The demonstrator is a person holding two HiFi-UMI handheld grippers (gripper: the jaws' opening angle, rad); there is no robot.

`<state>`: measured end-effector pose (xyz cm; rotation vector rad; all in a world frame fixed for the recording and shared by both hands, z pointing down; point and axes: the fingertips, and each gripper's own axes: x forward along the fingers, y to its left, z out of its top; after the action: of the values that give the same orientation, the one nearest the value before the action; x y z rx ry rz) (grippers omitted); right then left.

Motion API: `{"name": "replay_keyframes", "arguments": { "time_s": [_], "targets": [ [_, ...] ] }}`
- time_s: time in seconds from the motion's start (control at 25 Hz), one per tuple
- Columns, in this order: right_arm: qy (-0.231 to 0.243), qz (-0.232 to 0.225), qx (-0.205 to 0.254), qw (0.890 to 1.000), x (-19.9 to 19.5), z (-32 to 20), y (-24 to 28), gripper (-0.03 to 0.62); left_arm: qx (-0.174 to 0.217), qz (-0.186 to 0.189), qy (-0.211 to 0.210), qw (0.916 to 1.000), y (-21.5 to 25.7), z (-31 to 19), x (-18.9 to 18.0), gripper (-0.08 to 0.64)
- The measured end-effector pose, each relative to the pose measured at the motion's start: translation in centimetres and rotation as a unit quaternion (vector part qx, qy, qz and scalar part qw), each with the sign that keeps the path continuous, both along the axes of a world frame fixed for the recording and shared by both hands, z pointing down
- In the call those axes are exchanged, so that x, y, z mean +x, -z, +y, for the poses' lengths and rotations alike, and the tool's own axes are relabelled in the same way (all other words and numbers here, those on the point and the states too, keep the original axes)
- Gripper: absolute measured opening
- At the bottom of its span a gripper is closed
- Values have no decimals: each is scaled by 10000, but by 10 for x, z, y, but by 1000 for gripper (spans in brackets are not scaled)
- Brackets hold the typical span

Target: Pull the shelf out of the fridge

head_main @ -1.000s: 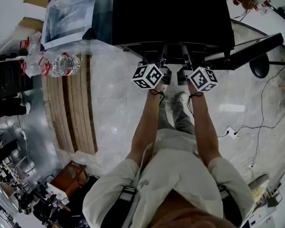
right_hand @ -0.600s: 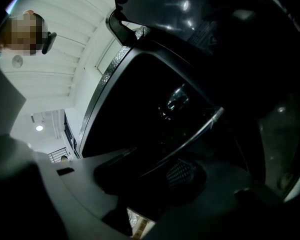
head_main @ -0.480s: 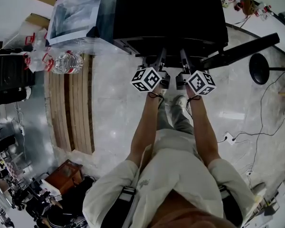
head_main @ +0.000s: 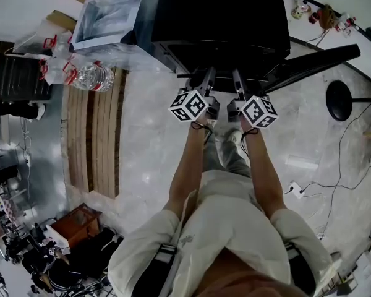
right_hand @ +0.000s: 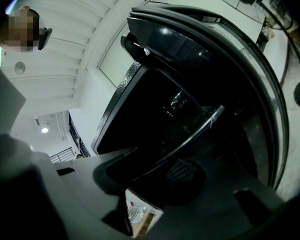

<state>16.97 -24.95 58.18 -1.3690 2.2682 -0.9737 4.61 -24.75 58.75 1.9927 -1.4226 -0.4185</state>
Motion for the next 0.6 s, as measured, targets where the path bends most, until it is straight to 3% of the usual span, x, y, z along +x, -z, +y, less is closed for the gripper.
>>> {"name": "replay_keyframes", "arguments": {
  "time_s": [0.6],
  "targets": [
    [134, -93, -13, 9999, 1, 48, 9, 143, -7, 4, 32, 10000, 10, 50, 1, 183]
  ]
}}
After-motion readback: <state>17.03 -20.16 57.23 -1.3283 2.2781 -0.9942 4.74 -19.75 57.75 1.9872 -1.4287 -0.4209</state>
